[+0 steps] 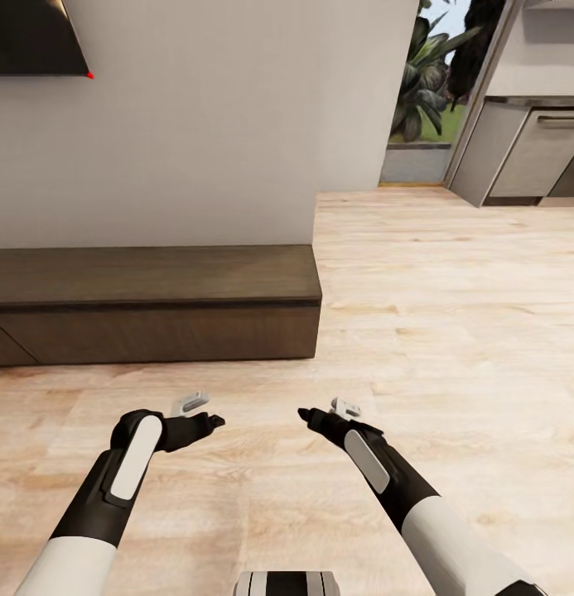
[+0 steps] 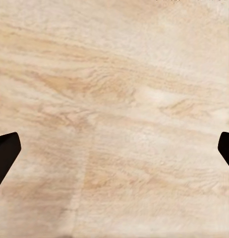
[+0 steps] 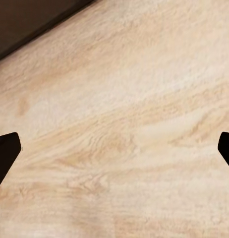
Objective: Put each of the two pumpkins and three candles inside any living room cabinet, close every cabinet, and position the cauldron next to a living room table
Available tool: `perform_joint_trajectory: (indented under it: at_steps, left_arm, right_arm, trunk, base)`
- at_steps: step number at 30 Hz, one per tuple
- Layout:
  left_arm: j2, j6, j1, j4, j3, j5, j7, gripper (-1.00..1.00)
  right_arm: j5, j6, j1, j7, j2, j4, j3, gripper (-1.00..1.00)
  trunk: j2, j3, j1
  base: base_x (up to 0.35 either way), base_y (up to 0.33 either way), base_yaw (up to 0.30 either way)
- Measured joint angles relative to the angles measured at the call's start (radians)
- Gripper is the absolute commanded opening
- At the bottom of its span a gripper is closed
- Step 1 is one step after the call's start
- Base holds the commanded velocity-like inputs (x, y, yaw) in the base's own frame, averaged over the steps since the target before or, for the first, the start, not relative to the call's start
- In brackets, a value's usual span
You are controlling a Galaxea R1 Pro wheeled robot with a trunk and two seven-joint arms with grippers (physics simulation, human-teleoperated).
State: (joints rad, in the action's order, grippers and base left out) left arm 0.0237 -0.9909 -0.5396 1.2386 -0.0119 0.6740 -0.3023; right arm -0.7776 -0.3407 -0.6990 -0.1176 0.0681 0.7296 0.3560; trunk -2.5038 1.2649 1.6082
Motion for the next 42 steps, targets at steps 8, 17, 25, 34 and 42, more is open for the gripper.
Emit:
perform_joint_trajectory:
  at_steps: [8,17,25,34,42]
  left_arm:
    - [0.027,-0.002,0.000,-0.002,-0.005,0.042,0.003,1.00]
    - [0.180,-0.008,0.004,-0.008,0.064,0.432,0.006,1.00]
    - [0.415,-0.013,0.055,0.016,0.166,1.217,0.264,1.00]
    - [0.464,-0.014,0.060,0.029,0.282,1.231,0.475,1.00]
    - [0.465,-0.013,0.060,0.031,0.286,1.229,0.479,1.00]
  right_arm:
    - [-0.011,0.045,0.000,0.043,-0.004,0.000,-0.001,1.00]
    - [-0.093,0.064,0.000,0.125,-0.007,0.000,0.003,1.00]
    - [-0.099,0.064,0.000,0.130,-0.007,-0.001,0.003,1.00]
    - [-0.103,0.064,0.000,0.147,-0.006,-0.001,0.001,1.00]
    - [-0.158,0.065,0.000,0.149,-0.007,-0.001,0.003,1.00]
  trunk:
    - [0.000,0.000,0.000]
    - [0.000,0.000,0.000]
    - [0.000,0.000,0.000]
    - [0.000,0.000,0.000]
    - [0.000,0.000,0.000]
  base:
    - [0.090,0.000,0.000]
    - [0.013,0.000,0.000]
    - [0.000,0.000,0.000]
    - [0.083,0.000,0.000]
    - [0.159,0.000,0.000]
